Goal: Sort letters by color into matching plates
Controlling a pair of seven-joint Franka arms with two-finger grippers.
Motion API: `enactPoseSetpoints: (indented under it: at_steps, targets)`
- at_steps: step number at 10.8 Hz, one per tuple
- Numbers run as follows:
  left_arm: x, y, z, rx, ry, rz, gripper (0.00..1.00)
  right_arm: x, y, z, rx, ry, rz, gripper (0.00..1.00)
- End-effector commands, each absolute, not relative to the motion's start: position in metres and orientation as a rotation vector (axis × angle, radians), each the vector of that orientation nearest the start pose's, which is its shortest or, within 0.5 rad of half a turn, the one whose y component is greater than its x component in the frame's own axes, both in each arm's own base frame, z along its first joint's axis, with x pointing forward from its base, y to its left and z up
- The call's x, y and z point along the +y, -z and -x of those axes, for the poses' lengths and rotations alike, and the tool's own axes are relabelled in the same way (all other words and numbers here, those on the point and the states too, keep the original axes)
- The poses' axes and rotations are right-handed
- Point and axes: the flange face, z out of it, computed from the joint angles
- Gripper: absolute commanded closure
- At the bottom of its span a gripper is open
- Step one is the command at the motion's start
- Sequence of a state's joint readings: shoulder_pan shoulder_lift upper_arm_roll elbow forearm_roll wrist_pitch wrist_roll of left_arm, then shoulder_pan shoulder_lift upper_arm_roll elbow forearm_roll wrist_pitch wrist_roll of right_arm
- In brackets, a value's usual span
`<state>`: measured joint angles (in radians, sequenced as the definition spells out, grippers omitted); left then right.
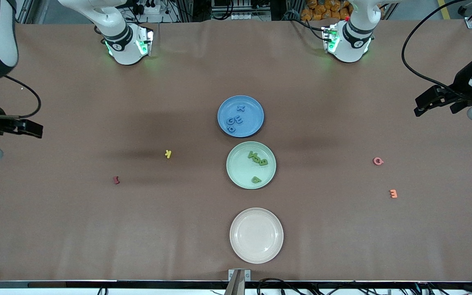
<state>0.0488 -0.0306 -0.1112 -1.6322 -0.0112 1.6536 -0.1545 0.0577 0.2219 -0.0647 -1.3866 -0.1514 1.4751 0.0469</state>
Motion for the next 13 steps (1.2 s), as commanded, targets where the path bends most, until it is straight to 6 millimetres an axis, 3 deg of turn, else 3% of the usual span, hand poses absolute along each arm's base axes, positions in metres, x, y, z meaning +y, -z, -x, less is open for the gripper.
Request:
enactPoseSetpoints:
  at_steps: [1,2,3,8,13]
  targets:
    - [-0.037,-0.621,-0.55,-0.098,0.09,3.131,0.0,-0.022,-0.635,-0.588,0.128,-0.114,3.296,0.0]
    - [-0.037,-0.621,-0.55,-0.098,0.09,3.131,0.0,-0.024,-0.65,-0.577,0.138,-0.092,3.294,0.0]
    - [-0.037,-0.621,-0.55,-0.098,0.09,3.131,0.0,-0.025,-0.652,-0.571,0.136,-0.12,3.29,0.0]
    - [-0.037,-0.621,-0.55,-0.098,0.09,3.131,0.0,-0.027,-0.617,-0.586,0.145,-0.035,3.293,0.0]
    - [-0.038,-0.621,-0.55,-0.093,0.093,3.13,0.0,-0.026,-0.622,-0.585,0.147,-0.024,3.293,0.0]
